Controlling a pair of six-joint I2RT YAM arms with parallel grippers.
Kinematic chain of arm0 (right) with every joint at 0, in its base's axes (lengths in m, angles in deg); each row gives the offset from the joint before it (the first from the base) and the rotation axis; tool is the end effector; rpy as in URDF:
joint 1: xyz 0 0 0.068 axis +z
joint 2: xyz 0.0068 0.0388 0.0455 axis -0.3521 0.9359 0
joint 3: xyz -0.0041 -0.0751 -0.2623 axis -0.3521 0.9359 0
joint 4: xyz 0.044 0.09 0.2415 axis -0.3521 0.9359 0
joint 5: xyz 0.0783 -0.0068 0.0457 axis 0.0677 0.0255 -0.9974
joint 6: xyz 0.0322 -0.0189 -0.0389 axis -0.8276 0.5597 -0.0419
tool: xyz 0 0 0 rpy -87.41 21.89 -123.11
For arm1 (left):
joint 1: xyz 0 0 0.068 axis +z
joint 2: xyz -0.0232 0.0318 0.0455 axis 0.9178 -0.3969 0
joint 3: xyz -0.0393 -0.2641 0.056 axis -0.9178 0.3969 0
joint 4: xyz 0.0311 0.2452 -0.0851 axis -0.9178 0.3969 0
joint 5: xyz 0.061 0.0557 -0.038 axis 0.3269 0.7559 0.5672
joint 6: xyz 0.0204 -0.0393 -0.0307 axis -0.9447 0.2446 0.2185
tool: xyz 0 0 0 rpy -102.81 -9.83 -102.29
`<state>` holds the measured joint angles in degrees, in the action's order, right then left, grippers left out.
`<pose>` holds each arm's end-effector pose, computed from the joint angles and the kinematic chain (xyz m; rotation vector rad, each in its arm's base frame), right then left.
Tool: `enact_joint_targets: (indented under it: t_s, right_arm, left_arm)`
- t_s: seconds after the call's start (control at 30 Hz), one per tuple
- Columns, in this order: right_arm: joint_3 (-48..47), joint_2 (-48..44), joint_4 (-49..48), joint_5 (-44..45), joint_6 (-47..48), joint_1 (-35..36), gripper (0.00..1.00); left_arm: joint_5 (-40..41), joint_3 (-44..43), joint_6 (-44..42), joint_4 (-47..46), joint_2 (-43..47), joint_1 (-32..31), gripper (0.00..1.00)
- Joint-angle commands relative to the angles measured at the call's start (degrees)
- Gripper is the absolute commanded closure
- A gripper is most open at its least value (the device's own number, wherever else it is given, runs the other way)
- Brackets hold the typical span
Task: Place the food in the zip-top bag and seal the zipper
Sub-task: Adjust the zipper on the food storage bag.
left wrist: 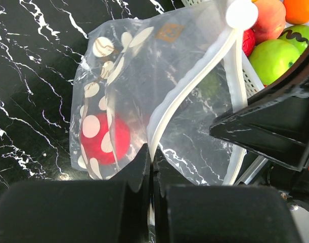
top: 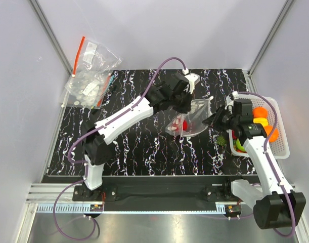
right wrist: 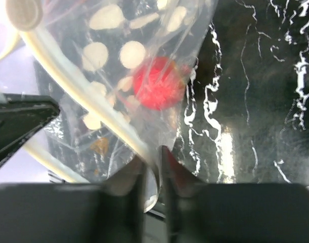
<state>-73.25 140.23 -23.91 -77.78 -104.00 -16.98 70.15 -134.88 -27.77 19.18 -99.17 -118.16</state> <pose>0.2080 0.0271 0.2948 0.3548 2.2784 0.7874 0.2740 -0.3494 0.3600 0.7241 2.2394 -0.7156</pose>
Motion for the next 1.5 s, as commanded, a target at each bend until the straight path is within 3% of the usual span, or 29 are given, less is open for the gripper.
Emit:
enact_joint_targets:
  t_s: [0.0,0.03,0.13,0.4,0.6,0.63,0.7,0.73,0.8,1.17,1.27,1.47]
  right_arm:
    - [-6.92,1.53,0.48,4.05,0.36,3.64,0.83]
    - [-8.17,1.98,1.72,6.17,0.89,4.53,0.94]
    - [-10.81,2.60,4.81,10.59,1.07,6.03,1.00]
    - [-17.49,8.83,11.31,19.28,3.44,7.87,1.00]
    - [-16.88,8.23,8.42,18.86,3.79,7.79,0.99]
    - [-16.80,8.13,7.81,17.46,4.05,7.79,0.82]
    - [-16.71,8.48,6.23,13.43,4.32,7.79,0.70]
    - [-16.36,8.57,5.70,11.92,4.58,7.79,0.53]
    - [-14.78,8.49,3.94,9.63,4.50,7.79,0.33]
    - [-12.31,-0.03,3.58,12.70,7.31,7.79,0.25]
    - [-13.18,-0.66,5.33,12.87,6.44,7.79,0.17]
    - [-14.95,-0.04,9.99,20.87,6.95,6.56,0.19]
  left_arm:
    - [1.91,-0.17,-0.88,-0.72,4.54,0.31,1.00]
    - [3.31,-0.09,-1.14,-0.11,4.63,0.40,1.00]
    - [9.20,0.36,-1.67,2.09,5.33,0.40,1.00]
    - [33.00,-6.13,-4.66,15.87,7.35,0.22,1.00]
    - [40.42,-9.14,-6.59,20.73,7.09,0.22,1.00]
    - [39.89,-8.79,-6.94,20.21,7.26,0.31,1.00]
    - [36.31,-7.83,-7.82,18.28,7.53,0.31,1.00]
    - [34.81,-7.56,-8.00,17.66,7.35,0.22,1.00]
    - [31.48,-7.03,-8.35,15.82,7.00,0.13,1.00]
    - [30.49,-4.39,-10.73,10.19,2.52,0.66,1.00]
    - [29.61,-3.25,-11.08,6.85,2.34,0.84,1.00]
    - [28.38,5.44,-9.58,-4.57,5.50,0.84,1.00]
